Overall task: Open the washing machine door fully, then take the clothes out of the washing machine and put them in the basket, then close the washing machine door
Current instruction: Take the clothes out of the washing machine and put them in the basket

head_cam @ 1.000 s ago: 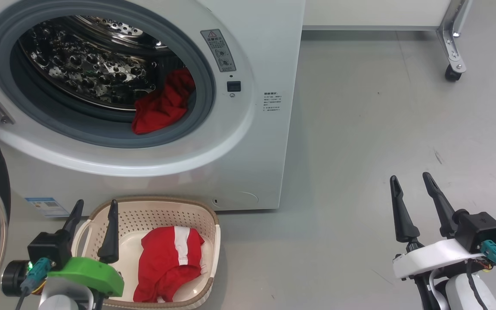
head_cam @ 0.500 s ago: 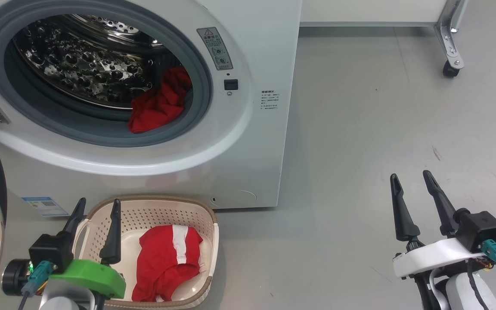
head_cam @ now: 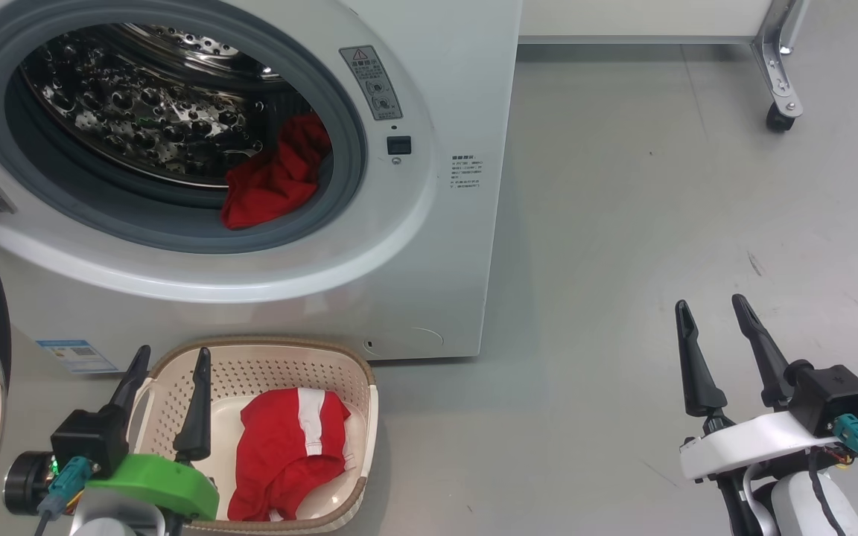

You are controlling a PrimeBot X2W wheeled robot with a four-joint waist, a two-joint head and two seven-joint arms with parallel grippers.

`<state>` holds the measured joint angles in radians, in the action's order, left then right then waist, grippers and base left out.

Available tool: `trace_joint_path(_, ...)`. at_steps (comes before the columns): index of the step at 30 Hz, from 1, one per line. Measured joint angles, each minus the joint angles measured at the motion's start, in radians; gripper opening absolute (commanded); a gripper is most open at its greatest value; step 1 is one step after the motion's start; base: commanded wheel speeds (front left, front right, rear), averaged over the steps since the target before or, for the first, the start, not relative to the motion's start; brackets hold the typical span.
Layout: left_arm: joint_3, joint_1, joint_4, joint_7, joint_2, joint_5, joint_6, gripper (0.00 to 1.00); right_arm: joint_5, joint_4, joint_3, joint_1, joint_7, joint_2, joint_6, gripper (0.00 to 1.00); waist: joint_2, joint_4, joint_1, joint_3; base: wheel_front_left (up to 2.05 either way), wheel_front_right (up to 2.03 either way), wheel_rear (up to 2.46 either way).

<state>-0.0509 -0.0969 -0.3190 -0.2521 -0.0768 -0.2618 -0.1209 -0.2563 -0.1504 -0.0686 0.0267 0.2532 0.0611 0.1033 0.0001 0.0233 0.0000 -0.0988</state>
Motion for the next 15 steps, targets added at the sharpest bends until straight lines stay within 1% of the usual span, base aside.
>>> trace_joint_path(7, 0.001, 0.001, 0.007, 0.0, 0.0, 0.0, 0.0, 1.0, 0.0, 0.001, 0.0, 0.0, 0.0, 0.0, 0.001, 1.0, 0.0, -0.001, 0.0, -0.002, 0.0, 0.0, 0.0)
trace_joint_path(15, 0.008, 0.002, 0.033, 0.0, -0.004, 0.0, 0.0, 1.0, 0.0, 0.015, -0.004, 0.0, 0.0, -0.001, 0.001, 1.0, 0.0, -0.009, 0.0, -0.029, 0.0, 0.0, 0.0)
